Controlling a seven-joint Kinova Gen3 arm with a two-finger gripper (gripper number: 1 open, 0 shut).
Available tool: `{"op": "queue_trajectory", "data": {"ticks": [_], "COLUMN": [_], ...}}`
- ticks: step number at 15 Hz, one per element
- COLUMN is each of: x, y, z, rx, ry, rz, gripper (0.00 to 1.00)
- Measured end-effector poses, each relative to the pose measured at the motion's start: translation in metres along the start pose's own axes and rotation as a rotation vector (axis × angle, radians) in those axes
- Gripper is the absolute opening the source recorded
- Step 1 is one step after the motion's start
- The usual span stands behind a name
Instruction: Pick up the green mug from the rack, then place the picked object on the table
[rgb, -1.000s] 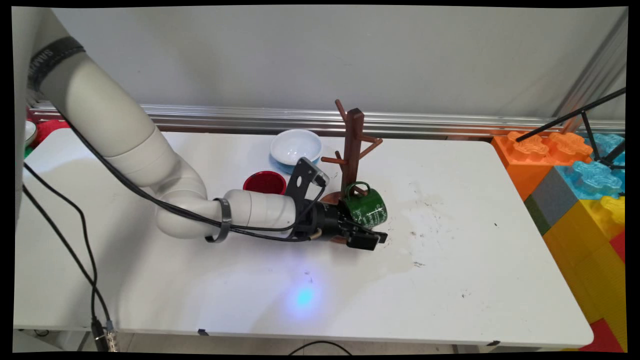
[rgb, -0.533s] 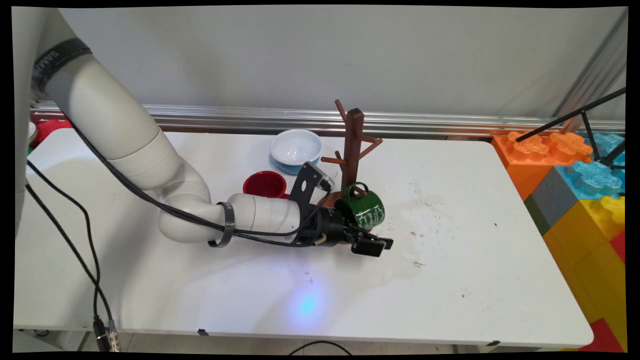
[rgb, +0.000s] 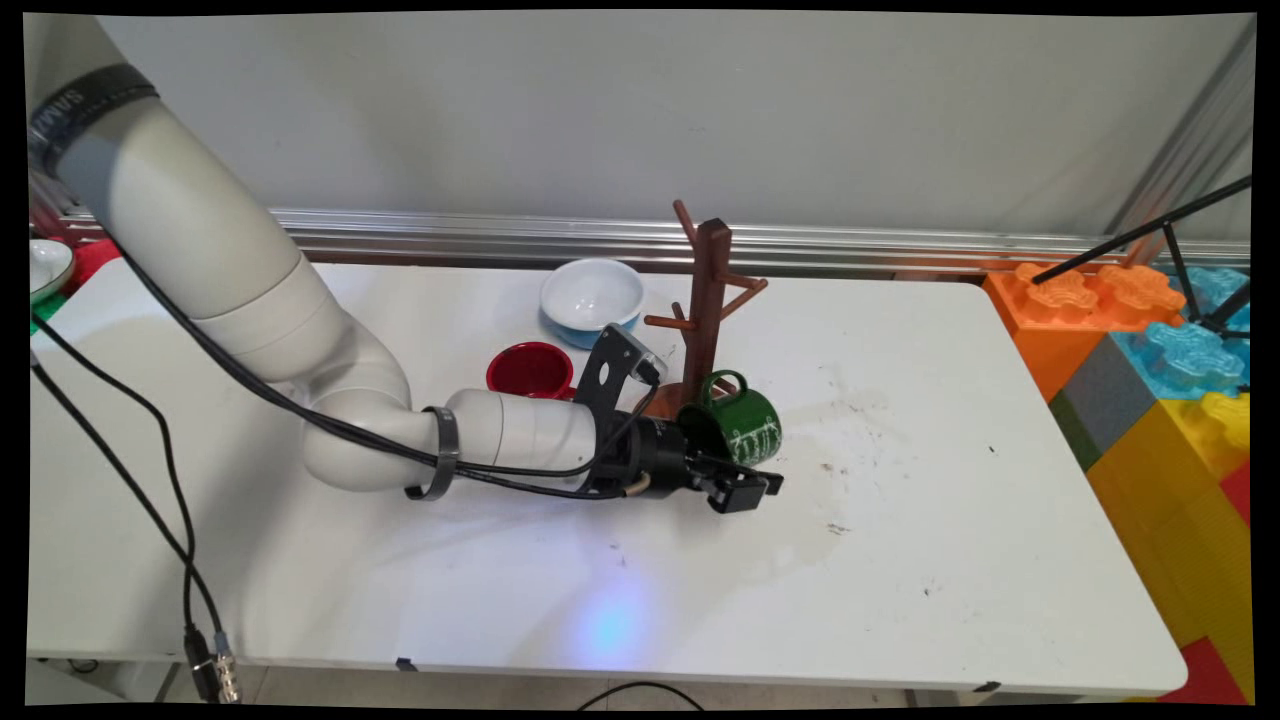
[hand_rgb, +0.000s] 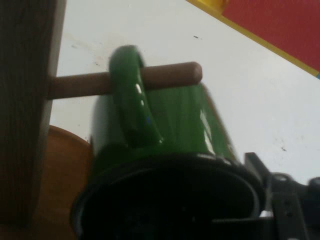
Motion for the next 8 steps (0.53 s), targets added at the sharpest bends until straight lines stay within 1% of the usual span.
{"op": "queue_trajectory", "data": {"ticks": [5,8], "x": [0.007,0.014], "y": [0.002,0.007], "z": [-0.005,-0.011], "rx": [0.007,0.004], "ry": [0.007,0.011], "rz": [0.013,0.019], "gripper": [0.00,0.00]}}
